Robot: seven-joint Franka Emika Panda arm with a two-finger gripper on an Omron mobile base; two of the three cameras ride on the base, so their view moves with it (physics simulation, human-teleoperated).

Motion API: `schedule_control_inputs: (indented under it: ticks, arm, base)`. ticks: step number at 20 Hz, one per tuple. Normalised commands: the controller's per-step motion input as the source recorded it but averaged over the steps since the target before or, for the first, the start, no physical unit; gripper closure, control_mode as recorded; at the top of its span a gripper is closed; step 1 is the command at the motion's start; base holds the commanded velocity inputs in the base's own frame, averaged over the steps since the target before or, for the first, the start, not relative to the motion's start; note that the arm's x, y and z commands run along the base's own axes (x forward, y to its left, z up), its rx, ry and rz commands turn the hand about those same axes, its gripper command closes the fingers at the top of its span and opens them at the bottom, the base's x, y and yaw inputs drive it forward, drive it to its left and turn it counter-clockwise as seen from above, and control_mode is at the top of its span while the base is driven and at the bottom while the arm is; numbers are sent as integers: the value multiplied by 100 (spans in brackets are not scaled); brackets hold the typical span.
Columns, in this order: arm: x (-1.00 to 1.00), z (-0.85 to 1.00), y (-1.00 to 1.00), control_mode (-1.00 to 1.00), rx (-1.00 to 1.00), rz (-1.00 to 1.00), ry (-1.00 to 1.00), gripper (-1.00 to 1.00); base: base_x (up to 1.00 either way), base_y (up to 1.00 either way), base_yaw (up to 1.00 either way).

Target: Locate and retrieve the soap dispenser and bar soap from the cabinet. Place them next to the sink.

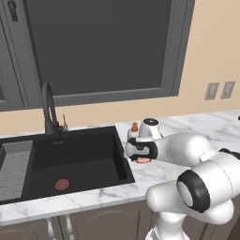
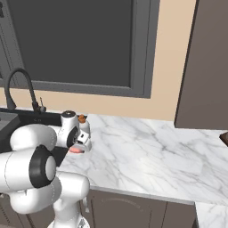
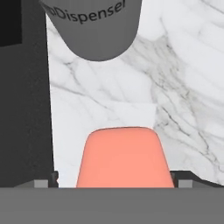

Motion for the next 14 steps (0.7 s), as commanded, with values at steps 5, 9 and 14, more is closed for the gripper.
schedule_control_inputs:
  ticks: [5,9,14]
  arm:
    - [-28,0,0,-100,0,0,0,-100]
    - [-35,2,0,-100,-3,0,0,-100]
    - [-26,33,0,-100,-2,0,-1,-100]
  base:
    - [0,0,0]
    - [0,0,0]
    - [0,0,0]
